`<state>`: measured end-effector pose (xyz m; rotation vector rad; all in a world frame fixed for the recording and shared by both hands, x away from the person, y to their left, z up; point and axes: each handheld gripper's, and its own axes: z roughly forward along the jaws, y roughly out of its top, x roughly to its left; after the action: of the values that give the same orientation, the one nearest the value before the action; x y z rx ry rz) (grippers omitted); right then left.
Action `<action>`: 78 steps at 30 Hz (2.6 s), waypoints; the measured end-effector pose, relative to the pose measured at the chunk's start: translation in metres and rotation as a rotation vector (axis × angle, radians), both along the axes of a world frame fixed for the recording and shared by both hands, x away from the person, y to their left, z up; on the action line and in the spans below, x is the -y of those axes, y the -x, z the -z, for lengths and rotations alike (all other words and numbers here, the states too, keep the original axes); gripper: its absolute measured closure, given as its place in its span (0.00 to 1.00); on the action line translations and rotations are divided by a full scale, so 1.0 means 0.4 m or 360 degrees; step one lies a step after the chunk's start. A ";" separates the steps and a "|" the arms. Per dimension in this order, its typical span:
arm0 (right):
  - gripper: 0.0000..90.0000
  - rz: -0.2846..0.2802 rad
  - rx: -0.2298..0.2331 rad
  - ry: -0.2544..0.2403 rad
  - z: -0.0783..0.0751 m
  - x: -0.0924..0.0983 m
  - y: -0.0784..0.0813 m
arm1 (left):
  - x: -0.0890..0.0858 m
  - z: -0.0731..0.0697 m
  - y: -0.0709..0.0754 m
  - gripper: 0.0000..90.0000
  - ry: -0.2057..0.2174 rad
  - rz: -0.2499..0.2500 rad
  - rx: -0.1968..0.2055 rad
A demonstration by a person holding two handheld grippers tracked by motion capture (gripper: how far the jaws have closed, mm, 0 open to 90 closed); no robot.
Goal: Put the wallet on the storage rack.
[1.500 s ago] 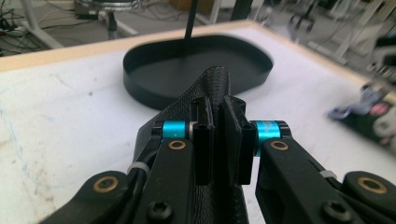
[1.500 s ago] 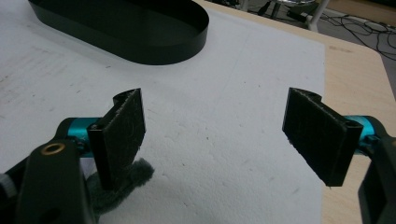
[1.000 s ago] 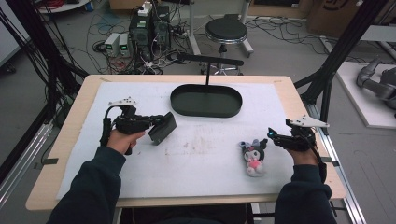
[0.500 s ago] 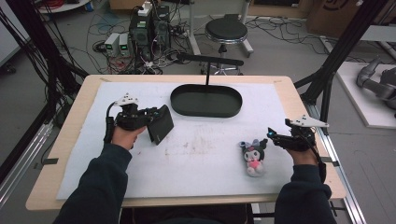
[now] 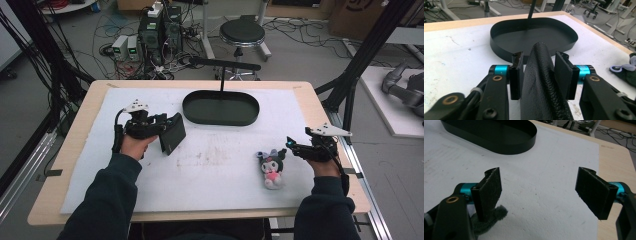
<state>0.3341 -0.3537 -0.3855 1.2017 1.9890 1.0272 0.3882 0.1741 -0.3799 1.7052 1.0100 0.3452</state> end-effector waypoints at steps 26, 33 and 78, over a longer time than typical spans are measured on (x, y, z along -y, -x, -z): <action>0.24 0.0003 -0.0008 0.0003 0.001 0.001 -0.001 | 0.029 0.049 0.048 0.77 -0.0319 -0.0020 0.0035; 0.24 0.0006 -0.0012 -0.0004 0.004 0.003 -0.003 | 0.015 0.009 0.029 0.86 -0.0200 -0.0034 0.0084; 0.24 0.0051 0.0004 -0.0125 0.002 0.041 0.001 | 0.238 0.003 -0.348 0.85 -0.0378 -0.0087 0.0250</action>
<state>0.3338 -0.3703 -0.3864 1.2688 1.9369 1.0991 0.5274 0.0790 -0.3810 1.8317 0.9295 0.6464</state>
